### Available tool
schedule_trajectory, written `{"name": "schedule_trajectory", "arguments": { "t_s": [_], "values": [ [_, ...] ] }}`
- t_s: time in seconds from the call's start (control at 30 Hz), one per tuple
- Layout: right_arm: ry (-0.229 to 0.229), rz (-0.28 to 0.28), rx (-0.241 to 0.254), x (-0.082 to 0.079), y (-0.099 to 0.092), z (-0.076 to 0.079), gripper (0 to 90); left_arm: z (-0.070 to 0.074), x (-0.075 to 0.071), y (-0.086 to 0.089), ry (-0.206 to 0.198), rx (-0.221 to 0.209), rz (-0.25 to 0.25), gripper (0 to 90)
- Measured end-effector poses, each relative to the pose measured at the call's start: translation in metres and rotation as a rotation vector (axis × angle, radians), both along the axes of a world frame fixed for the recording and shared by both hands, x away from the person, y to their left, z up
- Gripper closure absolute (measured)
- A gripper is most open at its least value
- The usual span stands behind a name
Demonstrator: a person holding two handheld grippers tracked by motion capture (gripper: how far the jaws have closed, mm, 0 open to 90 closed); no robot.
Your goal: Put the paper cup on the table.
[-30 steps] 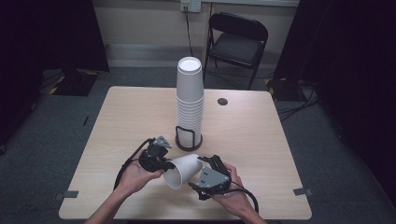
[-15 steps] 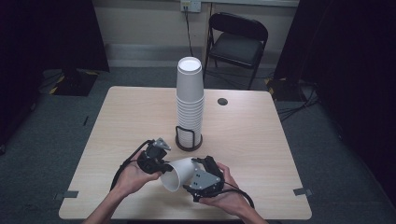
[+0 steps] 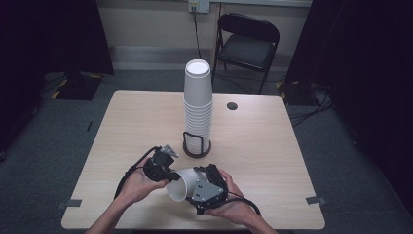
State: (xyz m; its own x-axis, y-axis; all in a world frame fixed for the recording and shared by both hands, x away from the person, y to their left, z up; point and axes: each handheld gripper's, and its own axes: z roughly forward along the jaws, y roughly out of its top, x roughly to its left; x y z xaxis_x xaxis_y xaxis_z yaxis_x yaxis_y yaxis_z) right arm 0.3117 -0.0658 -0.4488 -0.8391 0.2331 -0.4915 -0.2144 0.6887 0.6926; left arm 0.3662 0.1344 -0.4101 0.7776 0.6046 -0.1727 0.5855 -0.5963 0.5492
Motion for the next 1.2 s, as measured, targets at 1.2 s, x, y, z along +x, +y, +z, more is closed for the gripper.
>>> {"name": "schedule_trajectory", "arguments": {
  "t_s": [1.2],
  "values": [
    [-0.028,0.060,0.043,-0.008,0.031,0.013,7.8,-0.002,0.002,0.000,0.075,-0.065,0.022,87.0]
  ]
}}
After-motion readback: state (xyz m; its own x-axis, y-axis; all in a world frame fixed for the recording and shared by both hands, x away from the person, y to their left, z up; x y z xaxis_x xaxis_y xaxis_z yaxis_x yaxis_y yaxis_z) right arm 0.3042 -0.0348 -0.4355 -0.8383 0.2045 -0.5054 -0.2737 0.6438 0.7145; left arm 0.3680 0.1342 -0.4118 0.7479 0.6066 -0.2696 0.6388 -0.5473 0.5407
